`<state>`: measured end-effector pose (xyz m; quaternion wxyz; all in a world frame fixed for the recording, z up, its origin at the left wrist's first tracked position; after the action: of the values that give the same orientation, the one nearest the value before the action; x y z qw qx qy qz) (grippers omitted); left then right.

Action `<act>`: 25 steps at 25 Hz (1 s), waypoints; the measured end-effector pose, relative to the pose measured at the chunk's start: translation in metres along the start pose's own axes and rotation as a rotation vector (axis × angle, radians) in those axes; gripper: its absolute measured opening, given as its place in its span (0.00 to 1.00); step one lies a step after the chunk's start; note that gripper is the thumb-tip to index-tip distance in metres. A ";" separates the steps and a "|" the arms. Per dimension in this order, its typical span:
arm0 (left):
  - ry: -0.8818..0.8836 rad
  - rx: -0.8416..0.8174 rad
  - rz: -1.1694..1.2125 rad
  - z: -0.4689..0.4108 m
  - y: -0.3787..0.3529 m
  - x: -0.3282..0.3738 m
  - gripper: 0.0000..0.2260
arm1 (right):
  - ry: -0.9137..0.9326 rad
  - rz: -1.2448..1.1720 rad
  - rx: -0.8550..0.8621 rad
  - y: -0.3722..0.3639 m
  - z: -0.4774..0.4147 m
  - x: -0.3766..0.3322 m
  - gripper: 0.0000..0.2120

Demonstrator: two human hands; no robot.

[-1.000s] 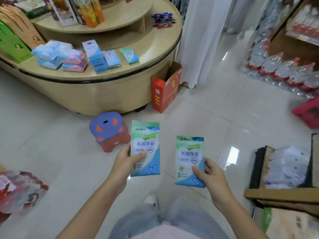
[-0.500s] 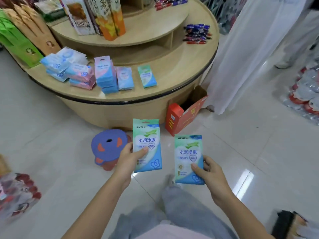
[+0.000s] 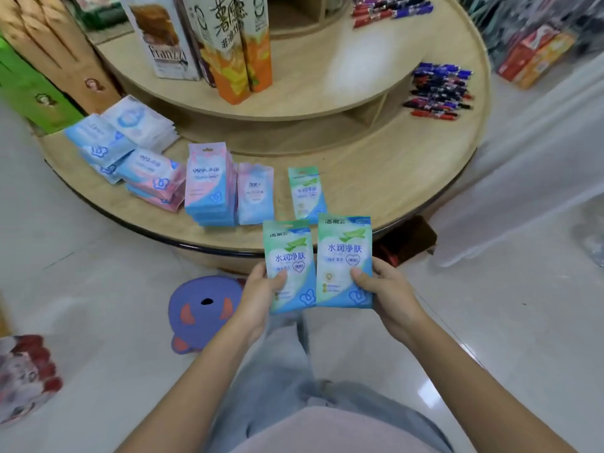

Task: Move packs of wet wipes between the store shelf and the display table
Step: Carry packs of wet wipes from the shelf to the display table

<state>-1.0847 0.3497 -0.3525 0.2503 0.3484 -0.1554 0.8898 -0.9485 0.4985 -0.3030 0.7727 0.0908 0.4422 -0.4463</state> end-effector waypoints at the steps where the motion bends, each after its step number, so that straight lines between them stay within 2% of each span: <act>1: 0.010 -0.015 -0.010 -0.022 -0.001 0.013 0.13 | -0.026 -0.025 0.007 -0.005 -0.018 -0.005 0.10; 7: 0.112 -0.169 -0.049 -0.111 -0.043 0.069 0.12 | -0.160 -0.145 0.037 -0.027 -0.112 -0.030 0.10; 10: 0.132 -0.163 -0.031 -0.146 -0.057 0.073 0.15 | -0.218 -0.244 0.055 -0.024 -0.150 -0.028 0.11; 14: -0.045 -0.061 -0.129 -0.187 -0.063 0.083 0.22 | -0.231 -0.275 0.129 -0.008 -0.196 -0.023 0.14; 20: -0.170 0.178 -0.374 -0.214 -0.063 0.082 0.23 | -0.227 -0.177 0.128 -0.011 -0.233 -0.016 0.15; 22: -0.189 0.214 -0.531 -0.219 -0.063 0.073 0.24 | -0.236 -0.173 0.120 -0.010 -0.236 -0.013 0.16; 25: -0.078 0.234 -0.561 -0.216 -0.065 0.068 0.20 | -0.243 -0.186 0.106 -0.007 -0.238 -0.014 0.15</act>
<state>-1.2091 0.5235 -0.4511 0.4383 0.4380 0.0410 0.7838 -1.1006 0.6300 -0.4314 0.7700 0.0358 0.3278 -0.5463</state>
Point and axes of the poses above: each hand's wrist, its own z-axis away from the middle knuckle, its own y-axis out of the back of the hand, x = y × z, the point moved 8 cm from there along -z, towards the middle knuckle, and after that the axes turned 6 degrees about -z, right-handed, at the moved point
